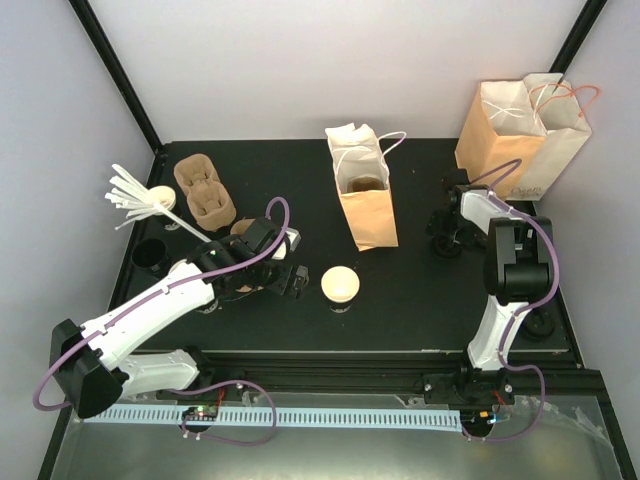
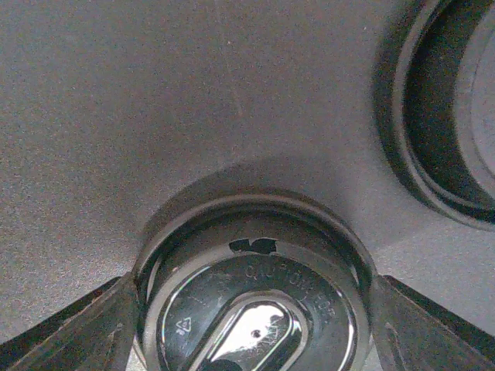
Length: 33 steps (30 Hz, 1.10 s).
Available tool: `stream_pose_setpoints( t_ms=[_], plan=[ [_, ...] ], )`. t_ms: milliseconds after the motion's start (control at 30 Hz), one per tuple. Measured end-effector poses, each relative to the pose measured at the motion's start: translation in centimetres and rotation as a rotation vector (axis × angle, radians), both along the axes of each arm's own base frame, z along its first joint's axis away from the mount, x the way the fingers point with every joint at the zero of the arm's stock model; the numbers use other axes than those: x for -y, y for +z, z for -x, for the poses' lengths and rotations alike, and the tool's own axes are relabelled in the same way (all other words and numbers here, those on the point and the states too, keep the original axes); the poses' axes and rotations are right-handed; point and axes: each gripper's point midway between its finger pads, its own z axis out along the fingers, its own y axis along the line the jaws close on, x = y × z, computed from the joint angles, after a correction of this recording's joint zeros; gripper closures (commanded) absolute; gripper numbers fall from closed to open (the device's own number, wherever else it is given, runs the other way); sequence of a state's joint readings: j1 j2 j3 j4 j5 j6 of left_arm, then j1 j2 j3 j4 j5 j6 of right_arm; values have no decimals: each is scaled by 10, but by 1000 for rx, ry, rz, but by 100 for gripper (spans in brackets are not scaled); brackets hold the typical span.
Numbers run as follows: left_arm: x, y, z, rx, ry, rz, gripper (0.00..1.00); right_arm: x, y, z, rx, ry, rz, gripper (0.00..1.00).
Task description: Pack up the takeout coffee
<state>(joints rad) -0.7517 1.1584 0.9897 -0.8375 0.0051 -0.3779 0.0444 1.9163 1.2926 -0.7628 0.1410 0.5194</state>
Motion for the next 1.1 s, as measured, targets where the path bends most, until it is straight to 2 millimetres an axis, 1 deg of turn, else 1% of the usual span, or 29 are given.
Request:
stream_pose_setpoints(
  t_ms=[100, 233, 400, 600, 867, 1100],
  plan=[
    [0, 0, 0, 0, 0, 0, 1, -2, -3, 2, -3, -5, -11, 15],
    [0, 0, 0, 0, 0, 0, 1, -2, -5, 4, -6, -12, -16, 10],
    [0, 0, 0, -1, 0, -1, 1, -2, -5, 6, 1, -15, -16, 11],
    [-1, -2, 1, -4, 0, -4, 1, -3, -4, 19, -13, -15, -23, 11],
    [-1, -3, 1, -5, 0, -4, 1, -6, -1, 20, -7, -19, -27, 10],
    [-1, -3, 1, -5, 0, -5, 1, -11, -1, 20, -4, -24, -47, 12]
  ],
)
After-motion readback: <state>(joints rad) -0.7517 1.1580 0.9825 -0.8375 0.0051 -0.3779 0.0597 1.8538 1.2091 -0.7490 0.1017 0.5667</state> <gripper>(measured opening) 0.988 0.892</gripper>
